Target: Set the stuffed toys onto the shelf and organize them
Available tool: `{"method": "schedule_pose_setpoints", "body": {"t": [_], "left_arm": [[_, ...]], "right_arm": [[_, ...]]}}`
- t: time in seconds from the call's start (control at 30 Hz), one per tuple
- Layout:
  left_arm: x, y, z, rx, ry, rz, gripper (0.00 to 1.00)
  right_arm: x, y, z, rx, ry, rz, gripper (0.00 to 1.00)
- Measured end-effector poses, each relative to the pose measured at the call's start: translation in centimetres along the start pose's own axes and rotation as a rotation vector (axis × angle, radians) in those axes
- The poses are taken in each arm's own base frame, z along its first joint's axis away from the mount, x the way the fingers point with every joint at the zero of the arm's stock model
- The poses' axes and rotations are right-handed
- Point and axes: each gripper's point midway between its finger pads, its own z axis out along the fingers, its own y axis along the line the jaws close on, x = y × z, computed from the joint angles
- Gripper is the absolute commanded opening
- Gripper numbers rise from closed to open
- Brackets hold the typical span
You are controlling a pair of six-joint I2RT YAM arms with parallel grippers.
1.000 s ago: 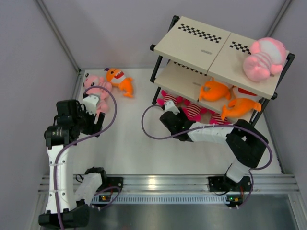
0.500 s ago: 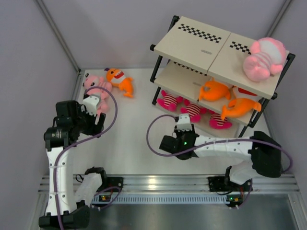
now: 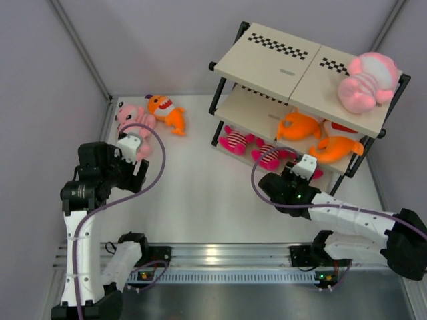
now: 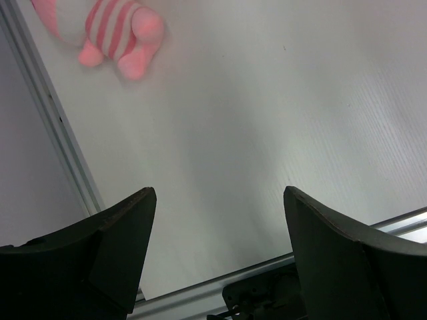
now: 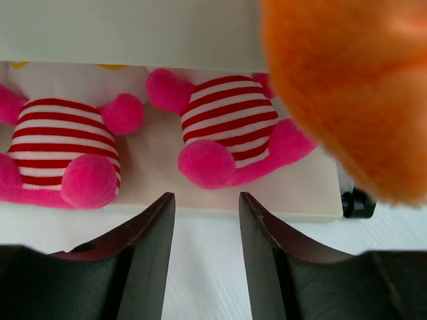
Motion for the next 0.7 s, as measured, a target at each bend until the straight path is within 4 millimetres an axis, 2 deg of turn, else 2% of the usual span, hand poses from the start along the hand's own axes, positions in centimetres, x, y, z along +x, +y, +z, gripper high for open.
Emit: {"method": "schedule_pose_setpoints", "body": {"t": [0.23,0.37,0.53,0.6,0.7], "left_arm": [[-0.2,0.1,-0.1,-0.003,-0.004,0.005,0.84],[-0.2,0.2,-0.2,-0.008,-0.006,0.007,0.84],[-0.4,0.2,-0.3,-0.012,-0.011,0.009,0.84],[-0.4,0.3,-0.4,-0.014,-0.012,0.009,0.84],[-0.5,0.3,-0.4,-0.015,-0.012,0.011,0.84]], "right_arm": [[0.7,-1.8,2.5,0.081,-0.038,0.089,0.48],[0.1,-1.4,3.3,0.076,-0.055,0.128,0.49],[0.5,-1.3,4.6,0.081,-0.048,0.158,0.47],[0.4,-1.2,4.9,0.082,-0.049,0.167,0.46],[0.6,-1.0,5.2,0.082,-0.045,0.162,0.32]]}}
